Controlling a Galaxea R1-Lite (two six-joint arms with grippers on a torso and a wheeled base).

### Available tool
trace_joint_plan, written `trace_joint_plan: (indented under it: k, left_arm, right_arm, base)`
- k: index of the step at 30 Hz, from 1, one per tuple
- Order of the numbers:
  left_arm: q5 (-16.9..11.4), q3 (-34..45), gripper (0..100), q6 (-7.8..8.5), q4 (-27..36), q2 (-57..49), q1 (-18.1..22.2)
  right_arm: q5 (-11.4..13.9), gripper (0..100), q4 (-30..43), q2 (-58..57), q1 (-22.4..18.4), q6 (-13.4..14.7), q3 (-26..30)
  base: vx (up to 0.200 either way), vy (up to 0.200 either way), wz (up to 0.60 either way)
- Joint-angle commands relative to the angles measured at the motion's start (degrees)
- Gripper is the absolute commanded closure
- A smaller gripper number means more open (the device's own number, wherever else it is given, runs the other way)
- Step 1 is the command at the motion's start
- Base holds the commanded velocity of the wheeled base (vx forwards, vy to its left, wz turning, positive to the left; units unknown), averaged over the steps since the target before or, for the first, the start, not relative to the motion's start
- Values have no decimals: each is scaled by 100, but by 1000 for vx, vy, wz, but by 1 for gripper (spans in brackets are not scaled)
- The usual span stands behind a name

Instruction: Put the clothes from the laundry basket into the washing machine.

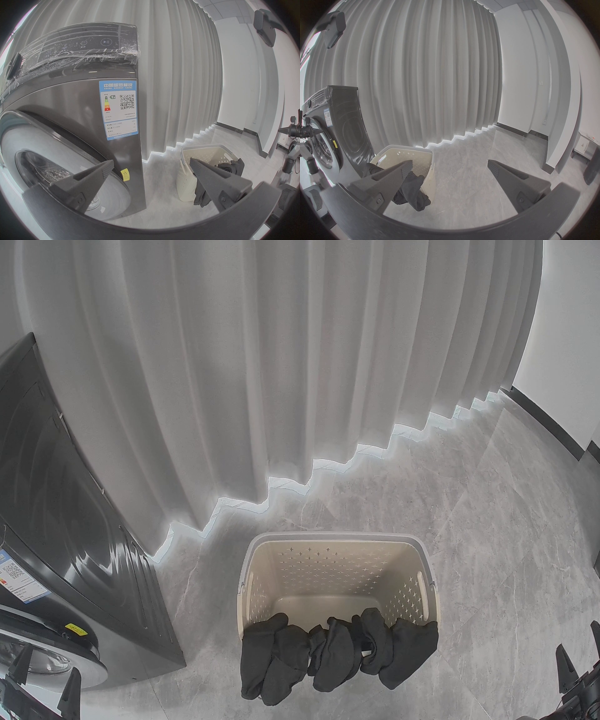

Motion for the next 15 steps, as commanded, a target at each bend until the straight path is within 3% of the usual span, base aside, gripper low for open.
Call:
trace_joint_plan:
  k: [1,13,15]
  left_arm:
    - [1,92,0,-4,0,-75,-7]
    - [1,92,0,-4,0,-75,-7]
    - [1,92,0,-4,0,-75,-7]
  right_arm:
    - [2,0,-3,-6,4,-2,101]
    - [2,0,-3,-6,4,-2,101]
    - [2,0,-3,-6,4,-2,101]
  base:
    - [0,-200,0]
    - [0,0,0]
    - [200,0,0]
